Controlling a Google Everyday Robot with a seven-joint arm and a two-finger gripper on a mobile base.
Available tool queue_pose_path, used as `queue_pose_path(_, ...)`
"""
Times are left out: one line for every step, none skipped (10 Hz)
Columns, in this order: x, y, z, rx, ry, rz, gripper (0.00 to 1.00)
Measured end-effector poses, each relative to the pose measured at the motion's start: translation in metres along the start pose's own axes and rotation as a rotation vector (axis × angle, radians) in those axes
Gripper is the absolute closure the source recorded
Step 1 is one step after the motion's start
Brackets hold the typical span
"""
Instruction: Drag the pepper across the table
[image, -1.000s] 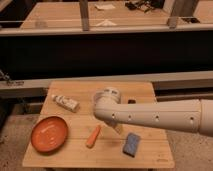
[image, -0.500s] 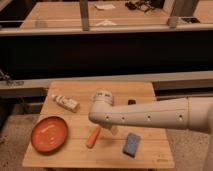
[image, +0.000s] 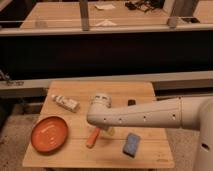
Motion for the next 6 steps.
queue_pose_path(-0.003,-0.002,0.002,0.003,-0.004,-0.015,0.20)
queue_pose_path(-0.005,-0.003,0.005,0.005,-0.008,-0.028,0.20)
queue_pose_path(-0.007,-0.005,0.008,0.006,-0.013,-0.040,0.20)
queue_pose_path(-0.010,-0.005,0.010,0.006,-0.019,-0.054,0.20)
queue_pose_path(-0.011,-0.006,0.011,0.007,-0.023,-0.061,0.20)
queue_pose_path(-0.013,-0.006,0.013,0.007,-0.027,-0.070,0.20)
